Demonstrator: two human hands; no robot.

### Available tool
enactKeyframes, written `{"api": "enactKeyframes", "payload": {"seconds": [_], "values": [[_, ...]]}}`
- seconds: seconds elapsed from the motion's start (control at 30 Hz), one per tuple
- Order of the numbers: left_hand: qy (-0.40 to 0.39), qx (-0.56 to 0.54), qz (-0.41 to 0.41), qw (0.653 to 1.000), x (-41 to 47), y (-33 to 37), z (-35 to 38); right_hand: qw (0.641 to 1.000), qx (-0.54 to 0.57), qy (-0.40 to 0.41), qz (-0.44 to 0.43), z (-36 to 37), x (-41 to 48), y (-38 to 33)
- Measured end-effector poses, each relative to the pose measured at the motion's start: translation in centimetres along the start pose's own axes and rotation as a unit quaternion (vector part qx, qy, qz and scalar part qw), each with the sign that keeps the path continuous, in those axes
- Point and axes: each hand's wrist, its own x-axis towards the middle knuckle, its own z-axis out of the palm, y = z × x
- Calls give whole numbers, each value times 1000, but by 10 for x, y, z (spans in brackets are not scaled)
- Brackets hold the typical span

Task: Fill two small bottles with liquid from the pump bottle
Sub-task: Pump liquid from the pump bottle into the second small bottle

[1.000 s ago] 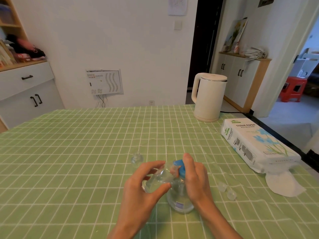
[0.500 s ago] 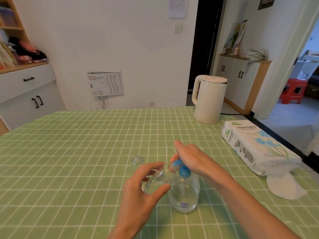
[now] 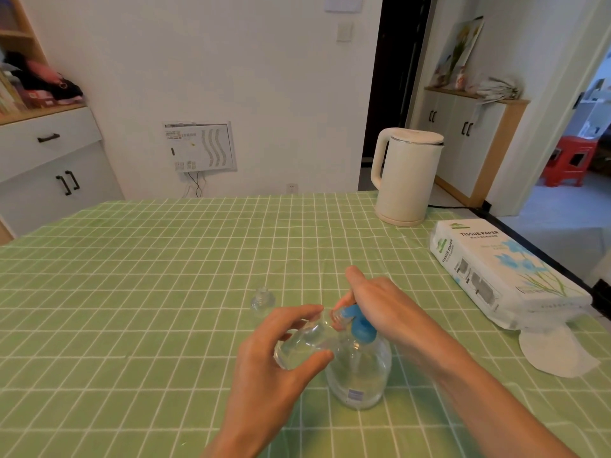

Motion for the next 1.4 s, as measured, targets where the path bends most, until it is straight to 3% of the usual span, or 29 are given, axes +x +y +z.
{"api": "enactKeyframes", "payload": {"seconds": [0.2, 0.37, 0.67, 0.9, 1.17, 1.4], "values": [[-6, 1, 7, 1000, 0, -1, 0, 998, 10, -56, 26, -11, 0, -11], [-6, 1, 7, 1000, 1, -3, -1, 998, -59, -22, 4, -3, 7, -16], [-8, 2, 5, 1000, -4, -8, 1, 999, -49, 16, -10, 9, 3, -2], [-2, -2, 5, 1000, -4, -2, 1, 998, -56, 4, -6, 3, -2, -12], [-6, 2, 9, 1000, -3, -2, 1, 988, -155, 8, -19, -4, -5, -18], [-8, 10, 3, 1000, -5, -9, 2, 991, -133, -14, -2, 4, 1, -4]]}}
